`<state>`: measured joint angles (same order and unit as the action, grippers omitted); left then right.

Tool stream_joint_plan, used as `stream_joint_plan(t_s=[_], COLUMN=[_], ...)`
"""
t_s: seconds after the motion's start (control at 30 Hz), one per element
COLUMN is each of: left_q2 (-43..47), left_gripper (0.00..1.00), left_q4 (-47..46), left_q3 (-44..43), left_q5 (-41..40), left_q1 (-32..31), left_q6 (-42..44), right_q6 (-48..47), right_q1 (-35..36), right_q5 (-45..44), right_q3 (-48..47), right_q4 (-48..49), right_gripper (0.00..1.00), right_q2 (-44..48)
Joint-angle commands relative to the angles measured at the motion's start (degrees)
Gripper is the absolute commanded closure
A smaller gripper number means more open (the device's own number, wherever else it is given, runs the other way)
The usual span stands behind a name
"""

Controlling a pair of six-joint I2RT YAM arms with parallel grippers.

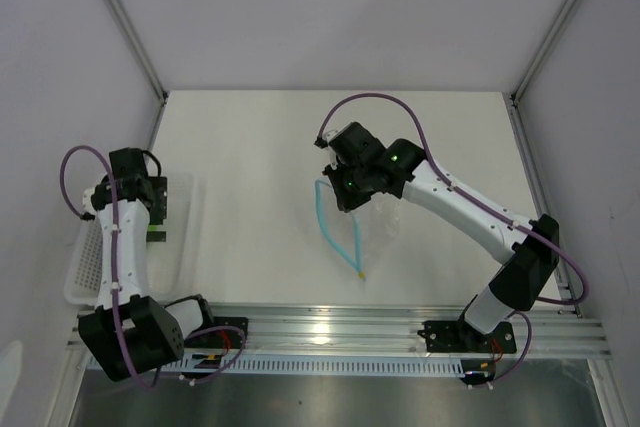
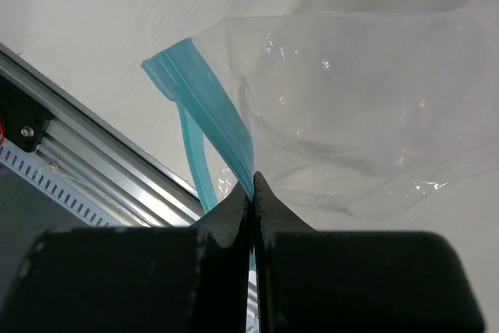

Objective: Place the food in the zip-top bag and seal the zipper
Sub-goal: Pick up the fake vegetable from the bin.

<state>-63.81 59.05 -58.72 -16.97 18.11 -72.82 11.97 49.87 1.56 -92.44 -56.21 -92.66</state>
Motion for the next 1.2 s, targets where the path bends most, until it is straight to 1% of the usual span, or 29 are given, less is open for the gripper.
stream_joint_plan(t_s=[0.0,0.17,0.4,0.47,0.53,0.7,0.8,0.93,1.03,1.17], left_q2=[-0.79,-4.9,-12.82,-13.27,-13.27,-16.6,-17.66,-20.12,-20.48,-22.23], left_gripper=[0.01,0.01,0.01,0.01,0.02,0.02,0.02,0.02,0.02,0.02], left_q4=[-0.68,-0.6,0.8,-0.42,-2.7,-1.48,-2.71,-1.39,-3.84,-4.38], left_q3=[-0.52,-0.43,-2.54,-2.02,-0.96,-3.68,-4.47,-6.93,-5.89,-5.44], left_q5=[-1.13,-1.66,-2.54,-2.36,-2.71,-3.33,-4.64,-6.23,-6.58,-6.85], left_q1=[3.77,4.74,5.71,6.23,6.94,9.84,10.89,11.77,12.39,12.83], left_q6=[-9.96,-18.57,-24.91,-26.66,-26.85,-25.8,-24.57,-24.21,-24.13,-24.65], right_q6=[-0.37,-0.45,-0.28,-0.1,-0.1,0.34,0.6,0.95,1.22,1.22], right_q1=[-0.3,-0.91,-3.1,-3.63,-4.34,-5.83,-7.15,-8.64,-9.26,-9.61], right_q5=[2.65,3.71,5.03,5.55,5.99,7.75,9.24,10.65,12.14,13.03], right_q3=[0.25,1.12,2.44,2.71,2.79,3.41,3.67,3.67,3.5,3.41], right_q4=[1.36,1.19,0.75,0.75,0.57,0.22,0.13,0.04,0.04,0.22], right_gripper=[1.0,1.0,1.0,1.0,1.0,1.0,1.0,1.0,1.0,1.0], right_q2=[2.31,2.31,2.05,1.7,1.0,0.12,-0.59,-1.73,-2.61,-3.57])
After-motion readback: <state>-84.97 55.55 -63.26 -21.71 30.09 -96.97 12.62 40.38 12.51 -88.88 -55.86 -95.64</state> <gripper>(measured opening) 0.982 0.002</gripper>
